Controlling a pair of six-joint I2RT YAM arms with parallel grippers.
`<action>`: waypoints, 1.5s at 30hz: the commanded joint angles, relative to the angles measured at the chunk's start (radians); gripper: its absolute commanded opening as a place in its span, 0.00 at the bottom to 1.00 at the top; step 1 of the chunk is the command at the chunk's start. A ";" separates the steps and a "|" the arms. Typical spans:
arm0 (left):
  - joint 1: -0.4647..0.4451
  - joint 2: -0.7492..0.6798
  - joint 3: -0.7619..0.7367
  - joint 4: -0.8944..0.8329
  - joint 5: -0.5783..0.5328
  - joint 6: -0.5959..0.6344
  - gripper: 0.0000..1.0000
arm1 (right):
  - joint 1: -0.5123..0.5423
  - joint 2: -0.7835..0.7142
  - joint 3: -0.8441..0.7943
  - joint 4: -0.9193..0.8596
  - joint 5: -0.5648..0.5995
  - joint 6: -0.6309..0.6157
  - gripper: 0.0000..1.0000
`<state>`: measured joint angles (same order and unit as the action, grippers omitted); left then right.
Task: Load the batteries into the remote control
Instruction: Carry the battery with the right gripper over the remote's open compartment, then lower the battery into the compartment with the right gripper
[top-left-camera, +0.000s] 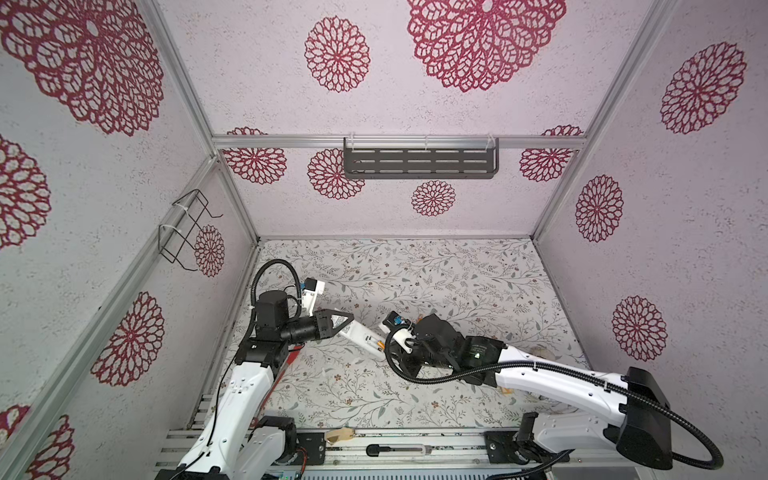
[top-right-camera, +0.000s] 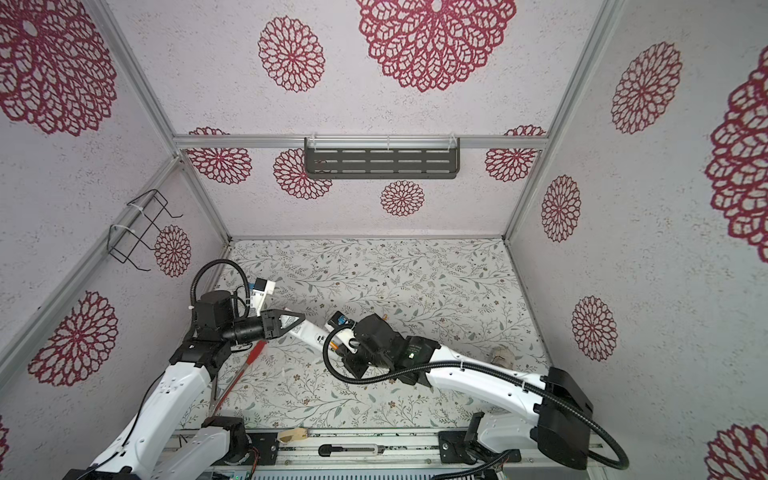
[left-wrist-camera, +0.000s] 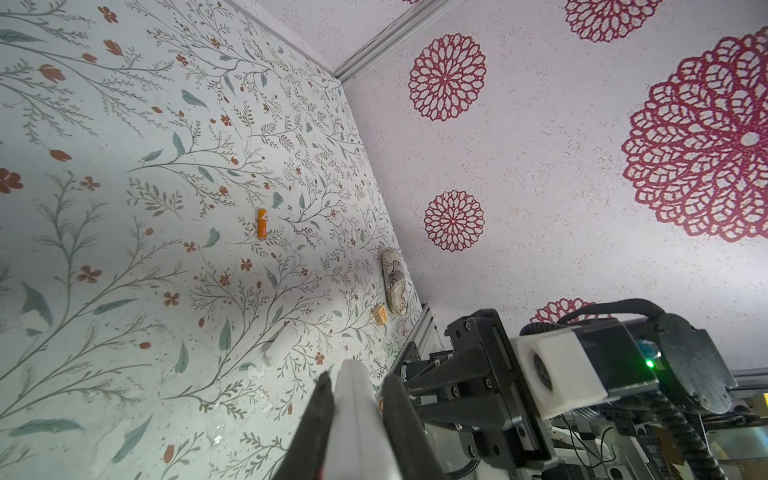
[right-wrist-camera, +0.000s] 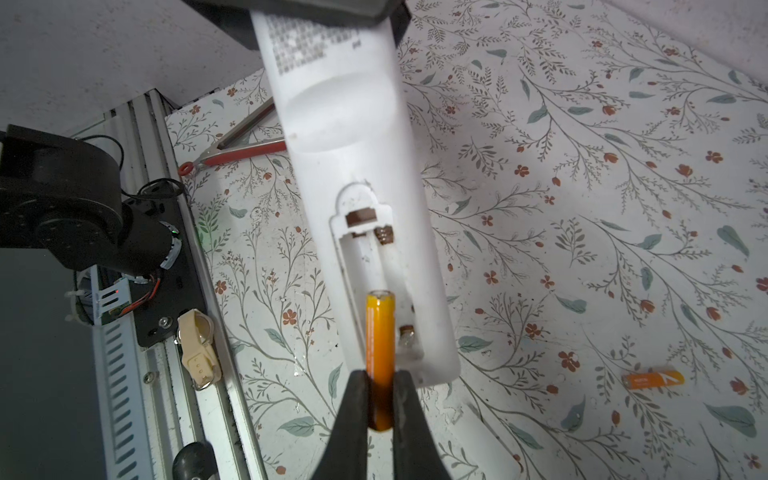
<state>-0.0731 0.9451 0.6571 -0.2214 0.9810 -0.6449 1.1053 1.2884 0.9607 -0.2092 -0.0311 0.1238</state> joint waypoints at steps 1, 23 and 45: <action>0.007 0.001 -0.004 0.039 0.031 -0.006 0.00 | 0.005 0.013 0.055 -0.081 0.027 -0.014 0.11; -0.030 0.015 -0.013 0.067 0.067 -0.026 0.00 | 0.004 0.136 0.253 -0.341 0.103 -0.172 0.12; -0.039 0.006 -0.028 0.133 0.105 -0.073 0.00 | 0.000 0.232 0.344 -0.327 0.224 -0.196 0.13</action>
<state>-0.0963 0.9627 0.6357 -0.1436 0.9592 -0.6670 1.1145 1.5043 1.2800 -0.5632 0.1036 -0.0570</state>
